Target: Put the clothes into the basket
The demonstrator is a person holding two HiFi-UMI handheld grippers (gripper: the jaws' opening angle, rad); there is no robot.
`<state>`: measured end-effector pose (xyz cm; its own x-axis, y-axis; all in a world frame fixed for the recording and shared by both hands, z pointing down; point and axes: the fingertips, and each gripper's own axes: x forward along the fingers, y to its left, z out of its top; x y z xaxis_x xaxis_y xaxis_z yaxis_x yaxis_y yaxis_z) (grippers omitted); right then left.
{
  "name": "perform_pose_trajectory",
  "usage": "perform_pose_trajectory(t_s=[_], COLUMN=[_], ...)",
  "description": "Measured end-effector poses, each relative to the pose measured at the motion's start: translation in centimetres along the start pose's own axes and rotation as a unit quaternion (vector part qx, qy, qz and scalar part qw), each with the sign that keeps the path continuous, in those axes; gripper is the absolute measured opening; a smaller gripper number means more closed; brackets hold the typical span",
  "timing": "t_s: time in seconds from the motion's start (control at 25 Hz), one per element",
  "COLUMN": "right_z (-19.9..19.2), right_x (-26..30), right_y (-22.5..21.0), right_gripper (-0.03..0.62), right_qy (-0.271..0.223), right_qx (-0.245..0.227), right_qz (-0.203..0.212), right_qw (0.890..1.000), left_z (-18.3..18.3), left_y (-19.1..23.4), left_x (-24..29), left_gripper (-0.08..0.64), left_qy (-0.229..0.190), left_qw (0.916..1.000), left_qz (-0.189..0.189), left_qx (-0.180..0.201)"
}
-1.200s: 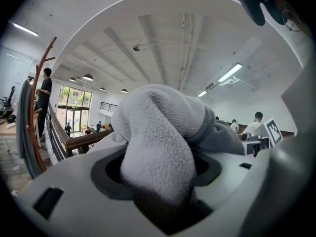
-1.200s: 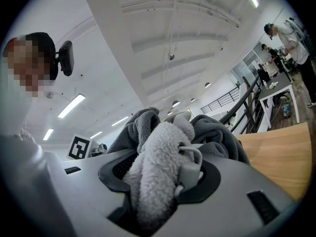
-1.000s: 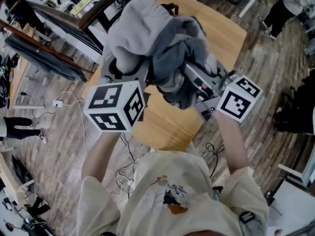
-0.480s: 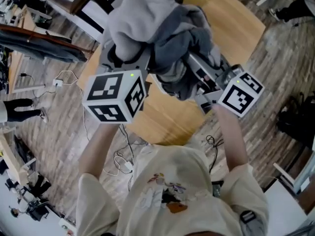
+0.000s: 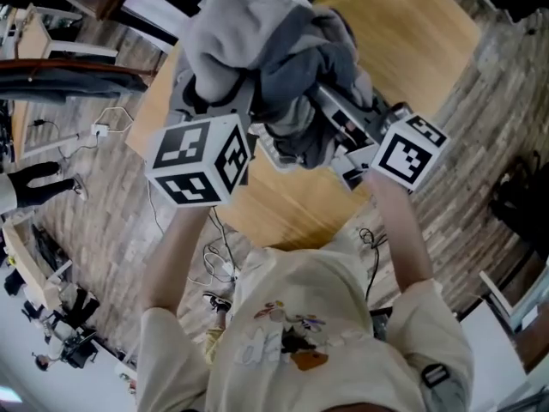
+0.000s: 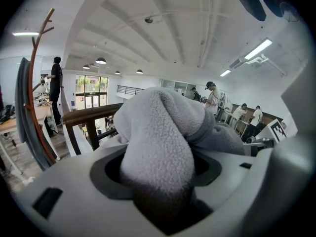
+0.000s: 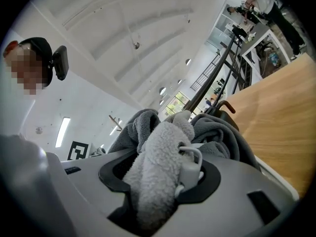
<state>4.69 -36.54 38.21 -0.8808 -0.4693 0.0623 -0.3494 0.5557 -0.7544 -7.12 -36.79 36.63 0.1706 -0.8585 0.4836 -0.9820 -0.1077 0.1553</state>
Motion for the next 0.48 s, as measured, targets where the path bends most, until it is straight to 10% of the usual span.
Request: perform_pose_trajectory(t_s=[0.48], right_z=[-3.5], right_x=[0.8], right_y=[-5.7], right_gripper=[0.224], right_qy=[0.011], right_qx=[0.017], right_qz=[-0.041], right_qw=[0.999], left_z=[-6.2], left_y=[2.5], left_x=[5.9], left_gripper=[0.278], left_qy=[0.029], left_qw=[0.9986], left_qz=[0.001], left_qx=[-0.044])
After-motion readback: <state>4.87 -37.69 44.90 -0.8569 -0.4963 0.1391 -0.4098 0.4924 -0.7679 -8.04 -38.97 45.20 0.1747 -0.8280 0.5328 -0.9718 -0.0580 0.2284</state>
